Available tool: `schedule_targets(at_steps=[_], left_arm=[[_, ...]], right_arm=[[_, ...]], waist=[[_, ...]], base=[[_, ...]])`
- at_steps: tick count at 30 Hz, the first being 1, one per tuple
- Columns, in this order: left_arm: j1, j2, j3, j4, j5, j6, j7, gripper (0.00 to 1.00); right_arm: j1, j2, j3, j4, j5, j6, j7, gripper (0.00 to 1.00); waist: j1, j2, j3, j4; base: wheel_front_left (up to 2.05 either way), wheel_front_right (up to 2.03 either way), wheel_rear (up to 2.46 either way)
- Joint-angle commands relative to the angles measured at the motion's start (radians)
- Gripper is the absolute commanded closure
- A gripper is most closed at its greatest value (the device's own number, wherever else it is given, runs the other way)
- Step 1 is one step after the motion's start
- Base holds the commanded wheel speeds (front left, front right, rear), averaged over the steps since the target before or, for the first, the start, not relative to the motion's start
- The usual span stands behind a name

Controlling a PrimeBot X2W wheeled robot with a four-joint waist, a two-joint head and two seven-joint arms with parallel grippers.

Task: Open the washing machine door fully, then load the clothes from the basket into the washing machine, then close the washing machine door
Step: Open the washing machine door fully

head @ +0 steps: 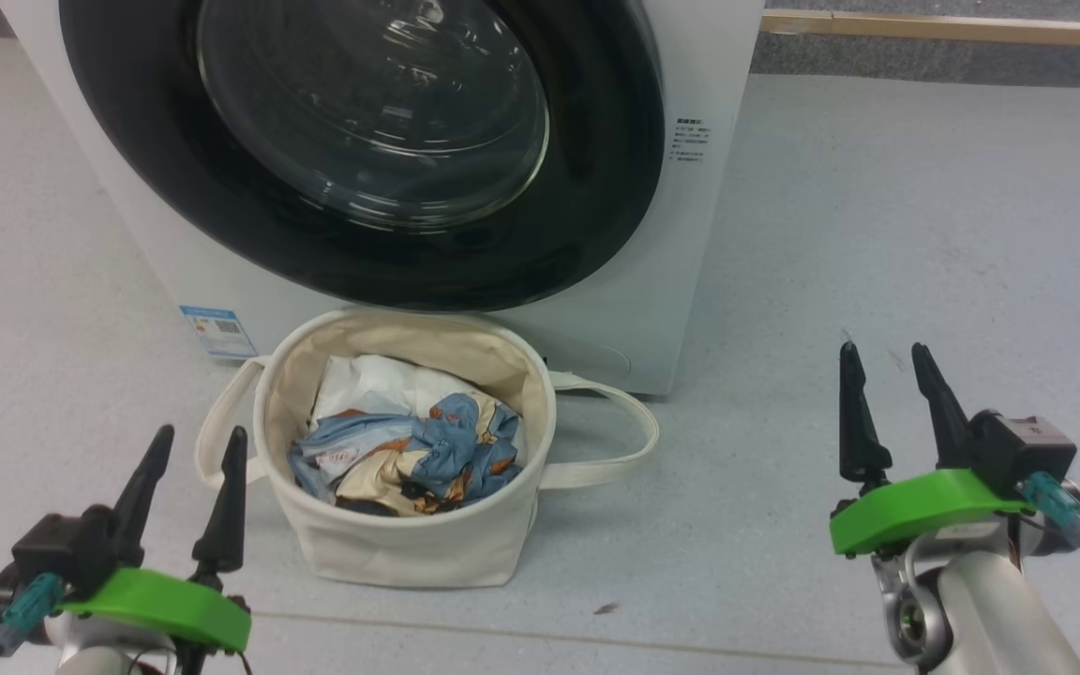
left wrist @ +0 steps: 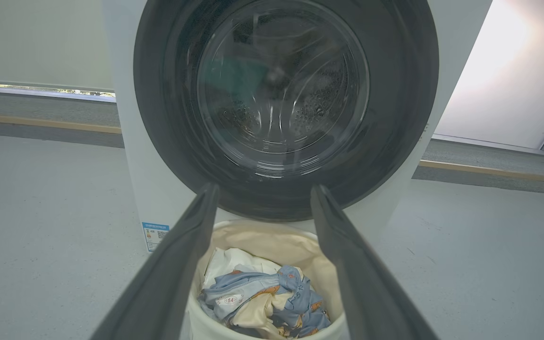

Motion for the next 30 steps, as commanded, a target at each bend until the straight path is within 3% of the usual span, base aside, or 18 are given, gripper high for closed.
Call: schedule_targets(at_steps=[1,11,30], left_arm=[[-0.034,0.023,0.044,-0.036,0.006,-0.006,-0.012,0.0],[-0.044,-0.004,0.08,-0.06,-0.03,-0.006,-0.012,0.0],[-0.091,-0.004,0.121,-0.135,0.041,-0.006,-0.012,0.0]], right_arm=[[-0.031,0.004,0.027,-0.027,0.015,0.0,-0.013,0.0],[-0.046,0.01,0.002,-0.024,0.029,0.0,-0.013,0.0],[-0.198,0.036,-0.098,0.009,0.071,0.0,-0.013,0.0]], waist=[[0.0,0.0,0.003,0.001],[0.0,0.0,0.033,0.014],[0.0,0.0,0.205,0.068]], base=[[0.0,0.0,0.0],[0.0,0.0,0.0],[0.0,0.0,0.0]])
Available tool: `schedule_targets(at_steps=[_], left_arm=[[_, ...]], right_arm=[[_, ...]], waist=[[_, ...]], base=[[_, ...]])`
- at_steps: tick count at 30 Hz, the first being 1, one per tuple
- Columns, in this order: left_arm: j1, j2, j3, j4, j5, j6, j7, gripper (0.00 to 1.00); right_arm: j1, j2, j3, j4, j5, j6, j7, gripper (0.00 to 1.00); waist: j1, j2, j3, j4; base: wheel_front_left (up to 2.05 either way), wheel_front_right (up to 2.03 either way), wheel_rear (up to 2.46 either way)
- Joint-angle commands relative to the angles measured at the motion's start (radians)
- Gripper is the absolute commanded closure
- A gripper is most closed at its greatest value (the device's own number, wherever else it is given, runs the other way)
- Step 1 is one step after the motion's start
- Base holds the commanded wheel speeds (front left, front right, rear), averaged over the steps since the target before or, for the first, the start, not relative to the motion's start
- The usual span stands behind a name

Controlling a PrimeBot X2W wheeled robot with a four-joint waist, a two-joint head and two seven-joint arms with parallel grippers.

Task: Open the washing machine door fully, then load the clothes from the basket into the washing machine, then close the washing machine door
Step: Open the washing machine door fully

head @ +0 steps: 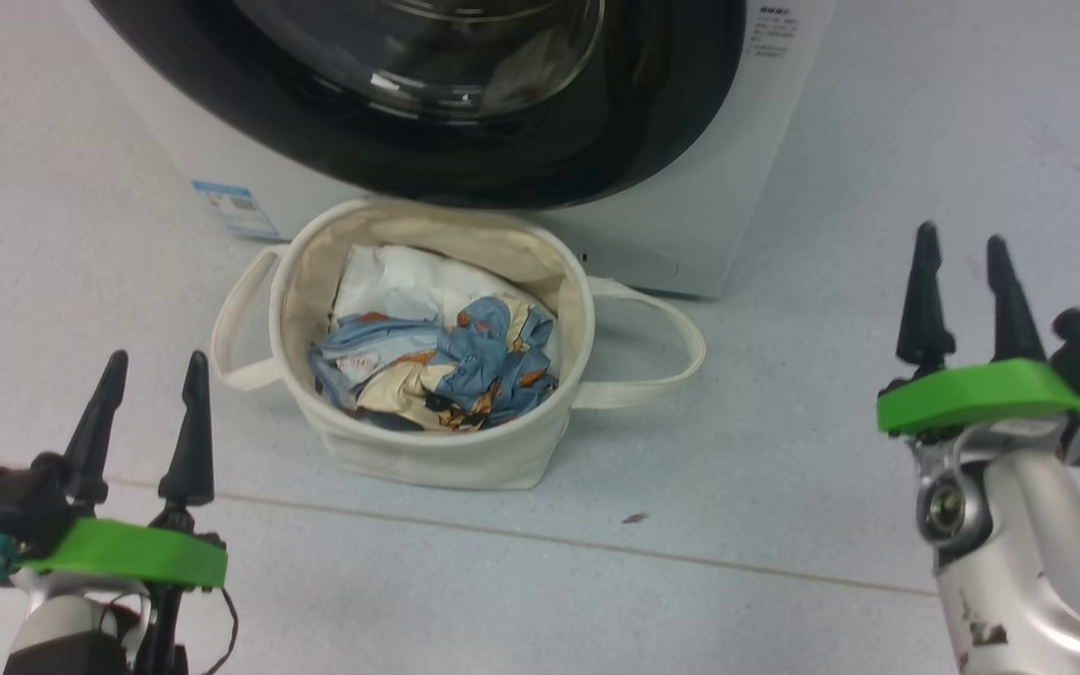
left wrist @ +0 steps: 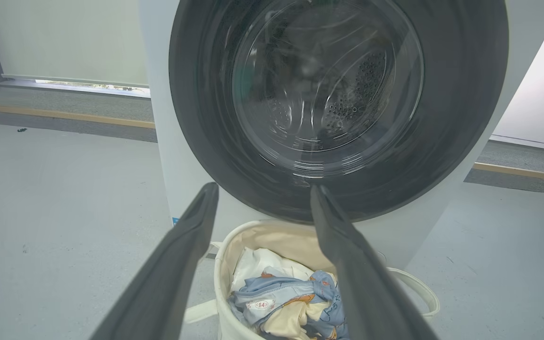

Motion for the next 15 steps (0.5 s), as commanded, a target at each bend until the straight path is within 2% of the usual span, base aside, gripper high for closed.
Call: schedule_targets(at_steps=[1,3,4,5,7,12,15], left_arm=[[-0.045,0.024,0.037,-0.039,0.003,-0.006,-0.012,0.0],[-0.052,0.027,0.035,-0.039,-0.001,-0.006,-0.012,0.0],[-0.058,0.031,0.033,-0.039,-0.006,-0.006,-0.012,0.0],[-0.061,0.032,0.032,-0.038,-0.008,-0.006,-0.012,0.0],[-0.066,0.037,0.028,-0.037,-0.011,-0.006,-0.012,0.0],[-0.082,0.044,0.014,-0.036,-0.025,-0.006,-0.012,0.0],[-0.09,0.05,0.009,-0.035,-0.032,-0.006,-0.012,0.0]], right_arm=[[-0.046,0.009,0.01,-0.027,0.013,0.0,-0.013,0.0],[-0.07,0.01,-0.004,-0.024,0.038,0.0,-0.013,0.0],[-0.094,0.012,-0.014,-0.021,0.072,0.0,-0.013,0.34],[-0.106,0.011,-0.017,-0.016,0.082,0.0,-0.013,0.81],[-0.134,0.012,-0.027,-0.012,0.126,0.0,-0.013,1.0],[-0.206,0.01,-0.051,0.023,0.295,0.0,-0.013,1.0],[-0.255,0.01,-0.045,0.057,0.472,0.0,-0.013,1.0]], waist=[[-0.0002,0.0,0.026,0.013],[-0.0002,0.0,0.04,0.02],[-0.0002,0.0,0.054,0.025],[-0.0002,0.0,0.06,0.029],[-0.0002,0.0,0.074,0.034],[-0.0002,0.0,0.112,0.055],[-0.0002,0.0,0.132,0.07]], base=[[0.0,0.0,0.0],[0.0,0.0,0.0],[0.0,0.0,0.0],[0.0,0.0,0.0],[0.0,0.0,0.0],[0.0,0.0,0.0],[0.0,0.0,0.0]])
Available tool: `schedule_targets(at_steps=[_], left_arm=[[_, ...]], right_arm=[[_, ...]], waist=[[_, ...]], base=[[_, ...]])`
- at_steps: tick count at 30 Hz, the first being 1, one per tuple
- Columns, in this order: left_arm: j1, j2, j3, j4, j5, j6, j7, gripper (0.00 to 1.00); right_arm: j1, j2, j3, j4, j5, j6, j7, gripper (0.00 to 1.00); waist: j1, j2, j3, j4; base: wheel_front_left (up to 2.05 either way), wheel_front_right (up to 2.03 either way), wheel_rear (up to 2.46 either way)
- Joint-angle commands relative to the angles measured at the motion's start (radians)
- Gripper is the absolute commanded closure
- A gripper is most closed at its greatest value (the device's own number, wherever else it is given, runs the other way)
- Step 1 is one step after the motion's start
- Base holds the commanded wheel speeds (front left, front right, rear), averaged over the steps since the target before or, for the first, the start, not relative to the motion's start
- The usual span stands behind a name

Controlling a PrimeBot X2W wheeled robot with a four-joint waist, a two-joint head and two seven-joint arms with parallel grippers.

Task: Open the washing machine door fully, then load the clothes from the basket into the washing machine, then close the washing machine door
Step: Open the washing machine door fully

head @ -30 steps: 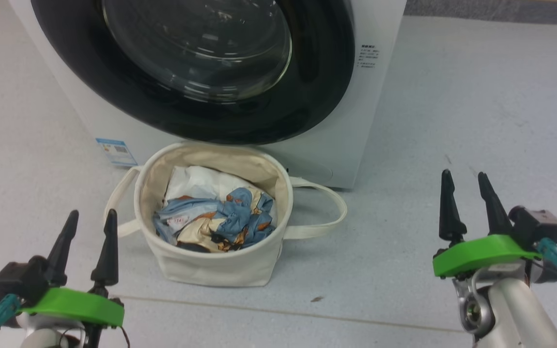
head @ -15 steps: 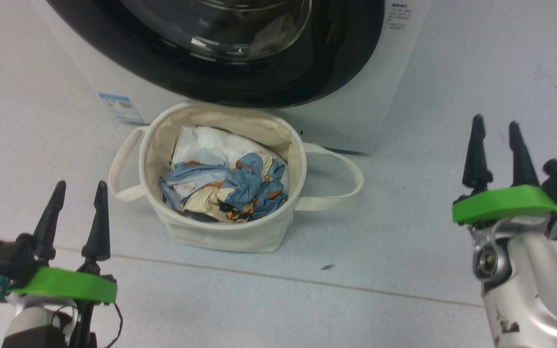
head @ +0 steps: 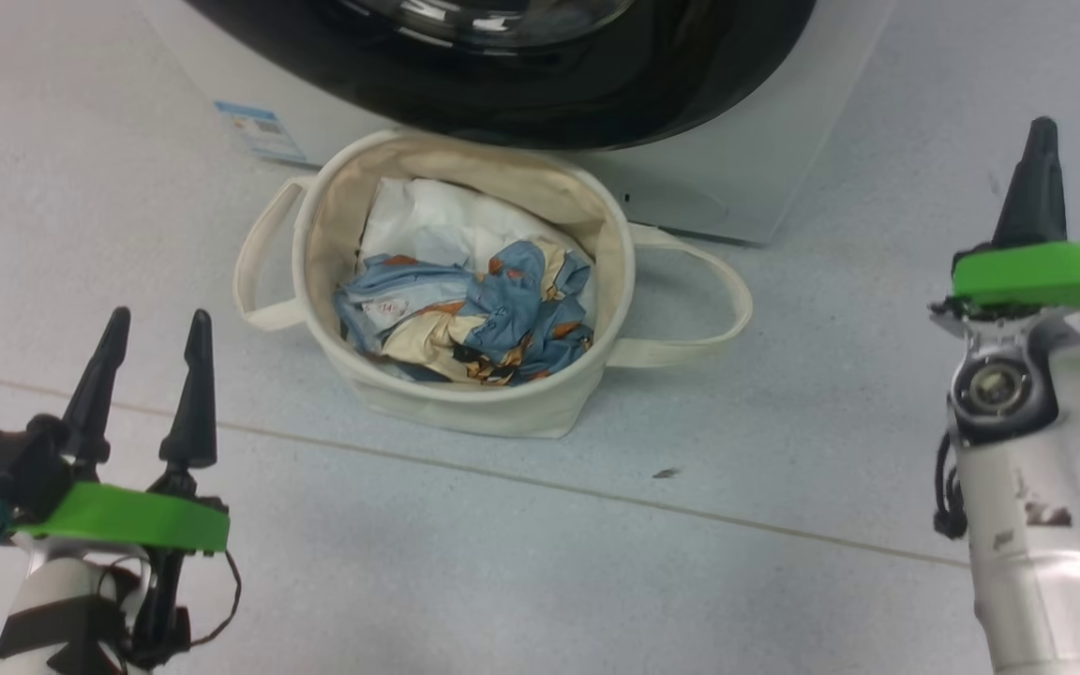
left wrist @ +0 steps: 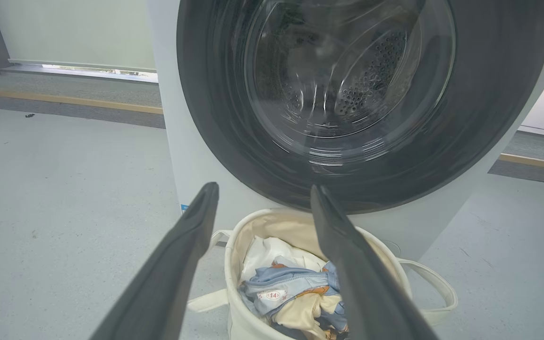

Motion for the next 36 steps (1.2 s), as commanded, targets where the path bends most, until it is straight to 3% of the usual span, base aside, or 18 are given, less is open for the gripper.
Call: schedule_targets(at_steps=[1,6,13,20,36], left_arm=[[-0.03,0.04,0.035,-0.032,-0.005,-0.006,-0.012,0.0],[-0.046,0.048,0.034,-0.038,-0.013,-0.006,-0.012,0.0],[-0.057,0.046,0.044,-0.054,-0.011,-0.006,-0.012,0.0],[-0.061,0.047,0.04,-0.052,-0.014,-0.006,-0.012,0.0],[-0.063,0.046,0.038,-0.043,-0.014,-0.006,-0.012,0.0]], right_arm=[[-0.048,0.011,0.027,-0.017,0.075,0.0,-0.012,1.0],[-0.141,-0.026,0.053,0.038,0.329,0.0,0.005,1.0],[-0.257,-0.064,0.104,0.087,0.538,0.0,0.106,1.0],[-0.351,-0.085,0.151,0.12,0.63,0.0,0.202,1.0],[-0.494,-0.111,0.211,0.184,0.707,0.0,0.305,1.0]], waist=[[-0.0002,0.0,0.018,0.015],[-0.0002,0.0,0.053,0.039],[-0.0002,0.0,0.086,0.06],[-0.0002,0.0,0.108,0.072],[-0.0002,0.0,0.132,0.086]], base=[[0.0,0.0,0.0],[0.0,0.0,0.0],[0.0,0.0,0.0],[0.0,0.0,0.0],[0.0,0.0,0.0]])
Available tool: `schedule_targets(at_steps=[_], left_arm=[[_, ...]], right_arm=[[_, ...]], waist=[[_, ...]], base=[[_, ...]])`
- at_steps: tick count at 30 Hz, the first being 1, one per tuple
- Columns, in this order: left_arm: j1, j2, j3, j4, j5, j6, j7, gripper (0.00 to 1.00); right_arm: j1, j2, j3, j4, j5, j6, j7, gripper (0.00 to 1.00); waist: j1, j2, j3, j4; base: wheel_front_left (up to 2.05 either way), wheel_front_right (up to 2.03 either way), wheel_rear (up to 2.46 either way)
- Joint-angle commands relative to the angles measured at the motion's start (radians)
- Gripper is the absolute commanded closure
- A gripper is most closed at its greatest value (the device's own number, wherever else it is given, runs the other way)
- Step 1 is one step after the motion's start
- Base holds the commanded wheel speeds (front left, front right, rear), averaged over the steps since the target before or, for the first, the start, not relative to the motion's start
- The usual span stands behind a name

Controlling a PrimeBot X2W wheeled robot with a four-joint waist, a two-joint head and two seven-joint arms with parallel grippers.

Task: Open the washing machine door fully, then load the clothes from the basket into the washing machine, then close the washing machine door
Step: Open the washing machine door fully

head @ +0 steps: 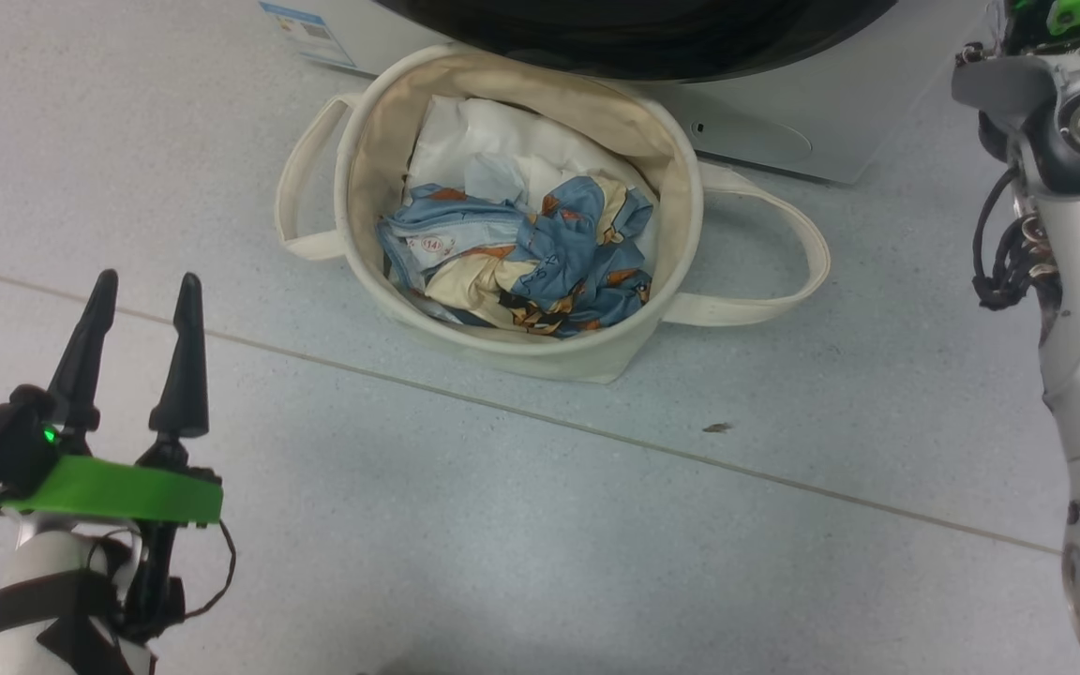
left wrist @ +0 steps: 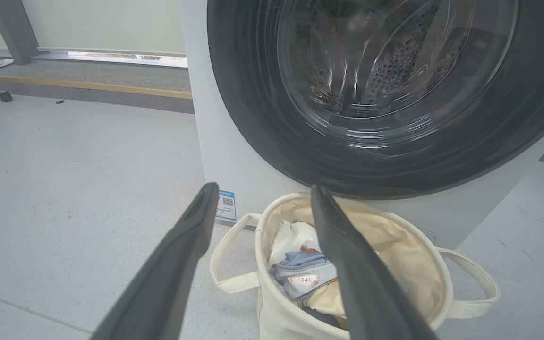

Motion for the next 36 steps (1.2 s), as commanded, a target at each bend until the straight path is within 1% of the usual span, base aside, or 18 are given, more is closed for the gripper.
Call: schedule_targets(at_steps=[1,5,9,10,15,17,21,22,24,28,31,33,36], left_arm=[[-0.015,0.04,0.038,-0.024,-0.003,-0.006,-0.012,0.0],[-0.014,0.041,0.038,-0.02,0.0,-0.006,-0.012,0.0],[-0.01,0.045,0.043,-0.016,0.002,-0.006,-0.012,0.0],[-0.01,0.045,0.043,-0.016,0.002,-0.006,-0.012,0.0],[-0.001,0.048,0.048,-0.01,0.009,-0.006,-0.012,0.0],[0.003,0.049,0.047,-0.006,0.012,-0.006,-0.012,0.0],[0.015,0.051,0.051,0.002,0.019,-0.006,-0.012,0.0],[0.018,0.051,0.053,0.004,0.021,-0.006,-0.012,0.0],[0.021,0.05,0.053,0.006,0.022,-0.006,-0.012,0.0],[0.022,0.043,0.049,0.008,0.023,-0.006,-0.012,0.0],[0.022,0.036,0.048,0.012,0.022,-0.006,-0.012,0.0],[0.023,0.031,0.05,0.016,0.021,-0.006,-0.012,0.0],[0.023,0.026,0.051,0.022,0.022,-0.006,-0.012,0.0]], right_arm=[[-0.042,0.011,0.017,-0.02,0.008,0.0,0.019,1.0],[-0.062,0.013,0.034,0.013,0.03,0.0,0.076,1.0],[-0.062,0.019,0.074,0.047,0.042,0.0,0.163,1.0],[-0.062,0.019,0.074,0.047,0.042,0.0,0.163,1.0],[-0.035,0.037,0.128,0.071,0.064,0.0,0.291,1.0],[-0.014,0.044,0.15,0.067,0.08,0.0,0.358,1.0],[0.035,0.054,0.152,0.046,0.147,0.0,0.472,1.0],[0.041,0.052,0.15,0.034,0.153,0.0,0.479,1.0],[0.049,0.042,0.137,0.01,0.146,0.0,0.451,1.0],[0.041,0.02,0.105,-0.022,0.097,0.0,0.329,1.0],[0.024,0.018,0.095,-0.034,0.072,0.0,0.271,1.0],[0.009,0.023,0.098,-0.028,0.064,0.0,0.261,1.0],[-0.019,0.033,0.118,0.004,0.053,0.0,0.276,1.0]], waist=[[0.0,0.0,-0.001,0.0],[0.0,0.0,-0.006,-0.004],[0.0,0.0,-0.02,-0.015],[0.0,0.0,-0.02,-0.015],[0.0,0.0,-0.045,-0.037],[0.0,0.0,-0.058,-0.044],[0.0,0.0,-0.088,-0.058],[0.0,0.0,-0.093,-0.061],[0.0,0.0,-0.099,-0.062],[0.0,0.0,-0.104,-0.053],[0.0,0.0,-0.102,-0.04],[0.0,0.0,-0.1,-0.033],[0.0,0.0,-0.098,-0.025]], base=[[0.0,0.0,0.0],[0.0,0.0,0.0],[0.0,0.0,0.0],[0.0,0.0,0.0],[0.0,0.0,0.0],[0.0,0.0,0.0],[0.0,0.0,0.0],[0.0,0.0,0.0],[0.0,0.0,0.0],[0.0,0.0,0.0],[0.0,0.0,0.0],[0.0,0.0,0.0],[0.0,0.0,0.0]])
